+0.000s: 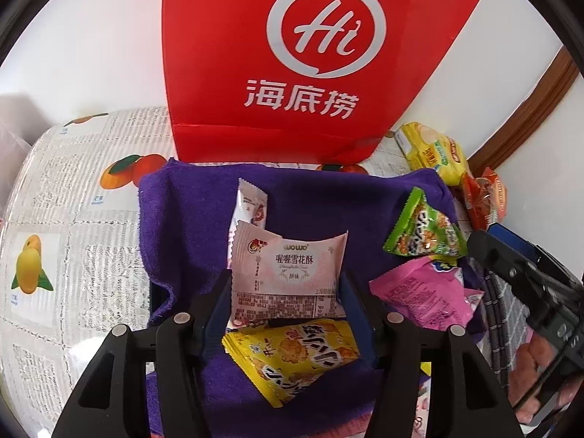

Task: Organize snacks
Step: 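Open both tools to drop the green bag and pastry packet onto the towel, then grasp the pink peach candy packet with the right tool while the left tool returns to the pile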

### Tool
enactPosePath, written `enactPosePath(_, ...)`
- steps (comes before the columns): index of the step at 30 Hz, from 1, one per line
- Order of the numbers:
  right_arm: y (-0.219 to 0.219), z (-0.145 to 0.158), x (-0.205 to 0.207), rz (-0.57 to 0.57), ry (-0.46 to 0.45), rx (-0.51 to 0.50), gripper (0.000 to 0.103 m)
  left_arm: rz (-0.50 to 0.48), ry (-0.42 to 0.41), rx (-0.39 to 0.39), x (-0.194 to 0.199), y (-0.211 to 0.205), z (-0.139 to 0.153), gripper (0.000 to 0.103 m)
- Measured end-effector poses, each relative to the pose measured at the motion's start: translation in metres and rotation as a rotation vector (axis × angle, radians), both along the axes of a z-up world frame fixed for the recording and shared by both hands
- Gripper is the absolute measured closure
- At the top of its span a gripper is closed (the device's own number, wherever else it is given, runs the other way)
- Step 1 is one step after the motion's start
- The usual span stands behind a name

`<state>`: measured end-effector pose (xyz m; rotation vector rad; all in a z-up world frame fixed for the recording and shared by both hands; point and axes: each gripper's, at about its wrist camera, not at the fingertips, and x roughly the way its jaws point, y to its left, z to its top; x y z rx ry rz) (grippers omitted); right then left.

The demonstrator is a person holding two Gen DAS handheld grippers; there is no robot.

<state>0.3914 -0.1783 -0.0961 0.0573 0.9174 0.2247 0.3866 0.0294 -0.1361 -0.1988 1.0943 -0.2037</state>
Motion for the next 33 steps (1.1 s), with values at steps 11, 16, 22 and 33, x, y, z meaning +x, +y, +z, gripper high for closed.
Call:
enactPosePath(11,0.001,0.001,-0.028,-0.003,0.033,0.087,0.032,0.020,-0.005,-0.037,0.000,0.015,0.009,0.043)
enactPosePath(16,0.005,-0.019,-0.058,0.004,0.109,0.087,0.032,0.015,-0.011,-0.037,-0.004,0.016,0.018,0.043)
enactPosePath(22,0.018,-0.035,-0.102,0.006,0.176,0.090,0.032,-0.016,-0.061,-0.028,-0.015,0.006,0.048,0.043)
enactPosePath(33,0.036,-0.075,-0.112,-0.043,0.274,0.059,0.035,-0.054,-0.148,-0.011,-0.038,-0.003,0.086,0.036)
